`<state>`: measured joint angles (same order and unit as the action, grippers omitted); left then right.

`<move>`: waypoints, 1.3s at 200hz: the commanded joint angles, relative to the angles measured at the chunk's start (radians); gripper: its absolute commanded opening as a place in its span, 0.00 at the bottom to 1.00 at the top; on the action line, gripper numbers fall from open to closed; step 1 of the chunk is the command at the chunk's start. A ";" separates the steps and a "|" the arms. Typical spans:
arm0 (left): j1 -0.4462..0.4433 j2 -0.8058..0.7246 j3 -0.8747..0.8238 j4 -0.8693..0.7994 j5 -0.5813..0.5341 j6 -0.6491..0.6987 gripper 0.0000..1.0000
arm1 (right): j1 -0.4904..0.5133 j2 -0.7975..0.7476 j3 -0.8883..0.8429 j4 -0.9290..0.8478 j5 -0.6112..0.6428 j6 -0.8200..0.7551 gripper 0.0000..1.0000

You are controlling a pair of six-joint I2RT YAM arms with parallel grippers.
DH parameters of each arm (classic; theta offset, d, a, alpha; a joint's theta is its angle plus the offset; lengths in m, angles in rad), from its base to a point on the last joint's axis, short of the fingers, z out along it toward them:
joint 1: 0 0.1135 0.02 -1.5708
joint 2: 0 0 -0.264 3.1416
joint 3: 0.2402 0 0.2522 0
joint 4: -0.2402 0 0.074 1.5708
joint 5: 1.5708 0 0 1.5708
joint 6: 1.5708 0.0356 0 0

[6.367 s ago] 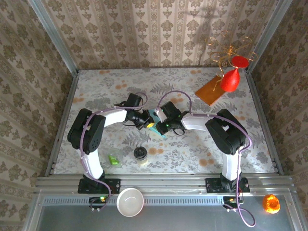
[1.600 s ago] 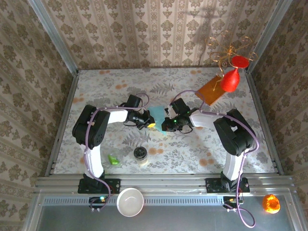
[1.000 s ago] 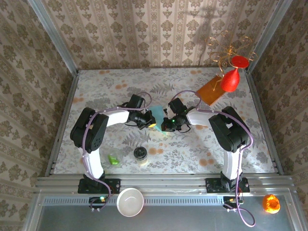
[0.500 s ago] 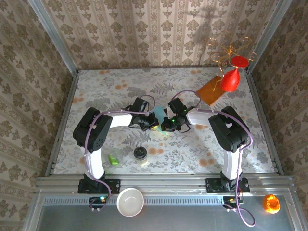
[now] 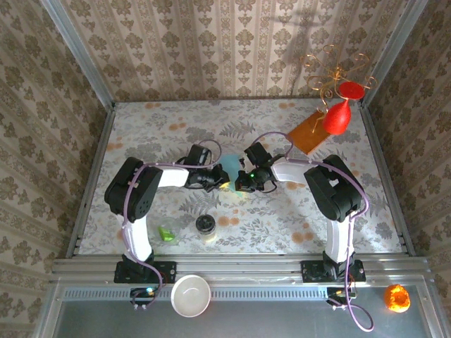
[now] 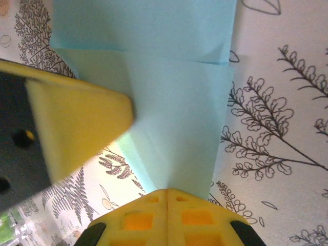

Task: Fold a paper plane with a square sheet of paper (pick it up from the middle)
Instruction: Third fold the triangle at the center of the table.

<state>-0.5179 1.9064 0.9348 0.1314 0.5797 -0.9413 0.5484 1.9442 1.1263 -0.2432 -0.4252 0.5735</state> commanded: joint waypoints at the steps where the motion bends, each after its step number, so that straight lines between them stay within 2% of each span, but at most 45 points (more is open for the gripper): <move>1: 0.112 0.014 -0.041 -0.081 -0.130 0.041 0.03 | 0.002 0.083 -0.054 -0.196 0.142 0.033 0.02; 62: 0.218 0.000 -0.031 -0.117 -0.126 0.104 0.03 | 0.002 0.084 -0.040 -0.199 0.144 0.047 0.02; 95: 0.230 -0.030 0.005 -0.145 -0.111 0.129 0.04 | 0.002 0.063 -0.029 -0.169 0.107 0.060 0.04; 133: 0.216 -0.106 0.057 -0.201 -0.082 0.139 0.08 | 0.002 -0.045 -0.007 -0.014 -0.003 0.106 0.12; 153: 0.193 -0.142 0.055 -0.212 -0.072 0.128 0.13 | -0.001 -0.119 -0.012 0.075 -0.017 0.129 0.20; 180: 0.148 -0.169 0.026 -0.202 -0.053 0.106 0.26 | -0.005 -0.161 -0.020 0.096 0.032 0.120 0.28; 217: 0.123 -0.161 -0.036 -0.134 0.007 0.058 0.38 | -0.004 -0.115 -0.013 0.081 0.038 0.125 0.30; 260: 0.119 -0.112 -0.032 -0.087 0.071 0.041 0.45 | -0.005 -0.062 -0.003 0.082 0.046 0.141 0.31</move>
<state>-0.3981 1.7657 0.8970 0.0010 0.5934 -0.8803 0.5480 1.8519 1.1149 -0.1566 -0.4023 0.6933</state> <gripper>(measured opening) 0.438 0.303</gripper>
